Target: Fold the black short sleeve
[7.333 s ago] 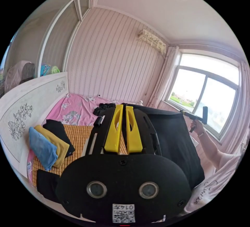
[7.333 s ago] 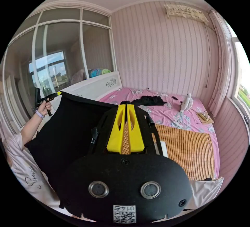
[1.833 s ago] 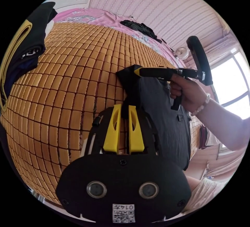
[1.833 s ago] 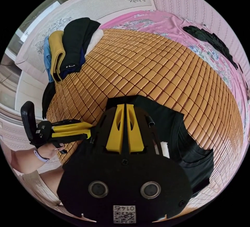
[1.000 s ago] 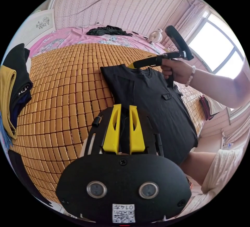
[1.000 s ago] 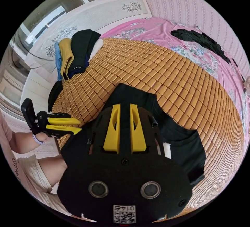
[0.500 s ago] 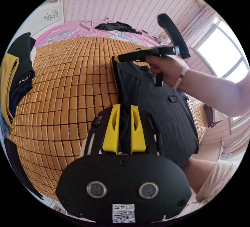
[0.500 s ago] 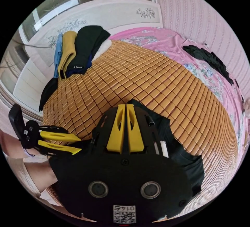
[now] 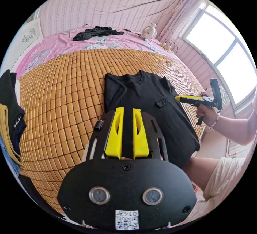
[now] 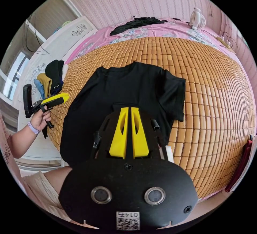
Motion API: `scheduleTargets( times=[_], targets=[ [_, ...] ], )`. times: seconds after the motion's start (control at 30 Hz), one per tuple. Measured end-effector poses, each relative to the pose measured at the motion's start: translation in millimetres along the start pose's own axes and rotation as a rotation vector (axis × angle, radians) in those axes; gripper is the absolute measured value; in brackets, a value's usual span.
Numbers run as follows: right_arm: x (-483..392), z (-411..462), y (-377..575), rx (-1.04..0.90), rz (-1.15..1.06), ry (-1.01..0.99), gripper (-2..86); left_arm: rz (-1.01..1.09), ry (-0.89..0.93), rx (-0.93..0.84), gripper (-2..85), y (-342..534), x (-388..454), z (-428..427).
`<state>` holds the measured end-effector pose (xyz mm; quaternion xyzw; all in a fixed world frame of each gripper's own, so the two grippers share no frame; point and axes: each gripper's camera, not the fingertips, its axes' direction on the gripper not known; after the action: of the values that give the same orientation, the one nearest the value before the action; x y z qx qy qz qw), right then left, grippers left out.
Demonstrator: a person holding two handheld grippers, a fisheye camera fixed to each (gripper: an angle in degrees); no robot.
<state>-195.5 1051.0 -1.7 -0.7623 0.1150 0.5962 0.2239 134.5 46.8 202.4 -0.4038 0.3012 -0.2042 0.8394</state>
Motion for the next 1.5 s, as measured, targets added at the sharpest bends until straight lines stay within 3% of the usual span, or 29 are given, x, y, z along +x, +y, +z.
scheduleTargets(
  times=[0.1, 0.37, 0.63, 0.83, 1.0, 1.23, 1.37, 1.5],
  targets=[
    [11.6, -7.0, 1.5, 0.033, 0.027, -0.032, 2.3, 0.032, -0.07, -0.04, 6.1, -25.1, 18.7, 22.0],
    [-47.7, 45.7, -64.1, 0.038, -0.216, -0.285, 7.2, -0.095, -0.165, -0.053, 6.1, -7.2, -0.8, 23.1],
    [-102.0, 122.8, -127.8, -0.187, -0.367, -0.298, 4.3, -0.157, -0.159, -0.107, 6.3, 21.1, -19.4, 35.2],
    [-148.6, 111.4, -153.0, -0.197, -0.623, -0.256, 0.8, -0.241, -0.11, -0.065, 6.3, 34.6, -30.9, 40.2],
    [-196.7, 119.7, -188.4, -0.176, -0.702, -0.278, 1.4, -0.257, -0.101, -0.022, 6.2, 39.1, -33.1, 37.1],
    [-193.6, 113.6, -160.4, -0.208, -0.613, -0.186, 5.7, -0.211, -0.105, 0.057, 6.1, 31.4, -18.4, 20.9],
    [-178.8, 122.2, -126.4, -0.303, -0.588, -0.108, 5.3, -0.174, -0.048, 0.028, 6.2, 20.4, -3.5, 46.2],
    [-170.1, 125.0, -115.2, -0.34, -0.544, -0.158, 1.4, -0.192, -0.085, -0.078, 5.1, 14.2, -2.1, 77.1]
  ],
)
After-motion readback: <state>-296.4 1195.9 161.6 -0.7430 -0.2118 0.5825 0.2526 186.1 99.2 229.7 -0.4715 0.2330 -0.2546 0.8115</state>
